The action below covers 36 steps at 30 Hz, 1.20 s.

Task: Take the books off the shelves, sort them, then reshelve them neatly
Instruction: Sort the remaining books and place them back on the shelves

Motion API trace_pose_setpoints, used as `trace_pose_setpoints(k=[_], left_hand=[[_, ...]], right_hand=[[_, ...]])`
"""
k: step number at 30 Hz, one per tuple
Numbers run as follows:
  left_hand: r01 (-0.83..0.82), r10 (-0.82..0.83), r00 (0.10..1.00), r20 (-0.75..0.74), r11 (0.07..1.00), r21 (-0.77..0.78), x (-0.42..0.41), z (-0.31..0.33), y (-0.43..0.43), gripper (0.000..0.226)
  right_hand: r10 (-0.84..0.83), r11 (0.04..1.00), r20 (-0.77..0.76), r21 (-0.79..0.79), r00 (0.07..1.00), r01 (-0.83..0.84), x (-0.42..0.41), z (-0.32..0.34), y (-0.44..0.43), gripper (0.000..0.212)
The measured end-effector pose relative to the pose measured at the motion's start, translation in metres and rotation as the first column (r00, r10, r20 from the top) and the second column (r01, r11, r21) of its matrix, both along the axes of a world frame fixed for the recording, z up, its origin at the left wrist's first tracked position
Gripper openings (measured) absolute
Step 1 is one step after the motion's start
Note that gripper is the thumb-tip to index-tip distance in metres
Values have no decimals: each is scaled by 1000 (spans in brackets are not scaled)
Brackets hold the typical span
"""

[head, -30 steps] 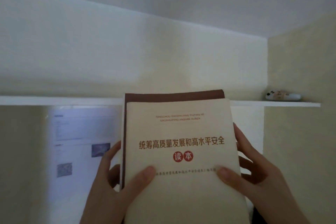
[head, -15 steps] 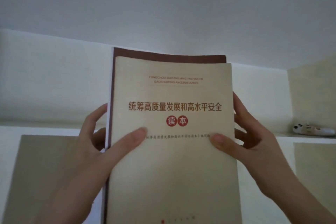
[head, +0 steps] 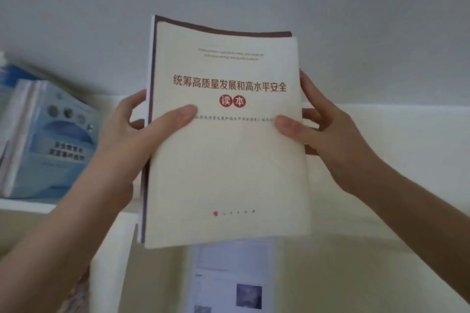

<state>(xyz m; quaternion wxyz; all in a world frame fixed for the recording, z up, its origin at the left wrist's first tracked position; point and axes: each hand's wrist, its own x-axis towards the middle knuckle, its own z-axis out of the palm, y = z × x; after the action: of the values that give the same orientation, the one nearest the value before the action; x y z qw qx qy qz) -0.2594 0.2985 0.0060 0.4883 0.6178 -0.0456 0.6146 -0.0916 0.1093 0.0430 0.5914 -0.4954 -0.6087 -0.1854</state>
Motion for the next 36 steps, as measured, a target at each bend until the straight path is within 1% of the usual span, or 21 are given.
trace_pose_setpoints(k=[3, 5, 7, 11, 15, 18, 22, 26, 28, 30, 32, 34, 36], left_hand=[[-88, 89, 994, 70, 996, -9, -11, 17, 22, 80], [-164, 164, 982, 95, 986, -7, -16, 23, 43, 80], [-237, 236, 967, 101, 972, -2, -19, 24, 64, 80], [-402, 399, 912, 95, 915, 13, -25, 20, 115, 82], [-504, 503, 861, 78, 863, 5, -25, 16, 169, 81], [-571, 570, 820, 57, 821, -1, -20, 5, 206, 85], [-597, 601, 791, 115, 799, -70, -10, -2, 243, 84], [-657, 659, 744, 107, 752, -63, -1, 0, 265, 85], [-704, 705, 704, 83, 708, -52, 0, -1, 275, 88], [-774, 776, 630, 32, 631, -57, 2, -2, 284, 91], [-826, 827, 562, -17, 560, -71, 4, -1, 291, 90], [-862, 862, 505, -48, 501, -76, 5, -1, 293, 90], [-899, 895, 438, -84, 437, -40, 7, -2, 294, 89]], right_hand=[[124, 991, 0, -49, 992, -124, 5, 20, 48, 87], [198, 977, -13, -75, 980, -198, 9, 29, 86, 90], [262, 960, -39, -98, 964, -264, 14, 34, 122, 97], [360, 910, -106, -178, 927, -374, 25, 38, 205, 107], [416, 852, -208, -250, 885, -459, 33, 37, 285, 97], [434, 809, -228, -327, 872, -488, 38, 34, 336, 85], [454, 737, -293, -408, 841, -539, 47, 33, 393, 69], [476, 676, -281, -489, 833, -551, 55, 34, 425, 66], [474, 666, -264, -517, 840, -538, 56, 31, 436, 58], [465, 648, -228, -570, 855, -505, 52, 22, 449, 52], [471, 614, -229, -608, 852, -503, 46, 9, 463, 64], [503, 579, -255, -610, 826, -541, 42, -4, 473, 76], [543, 544, -260, -616, 798, -571, 42, -9, 477, 74]])
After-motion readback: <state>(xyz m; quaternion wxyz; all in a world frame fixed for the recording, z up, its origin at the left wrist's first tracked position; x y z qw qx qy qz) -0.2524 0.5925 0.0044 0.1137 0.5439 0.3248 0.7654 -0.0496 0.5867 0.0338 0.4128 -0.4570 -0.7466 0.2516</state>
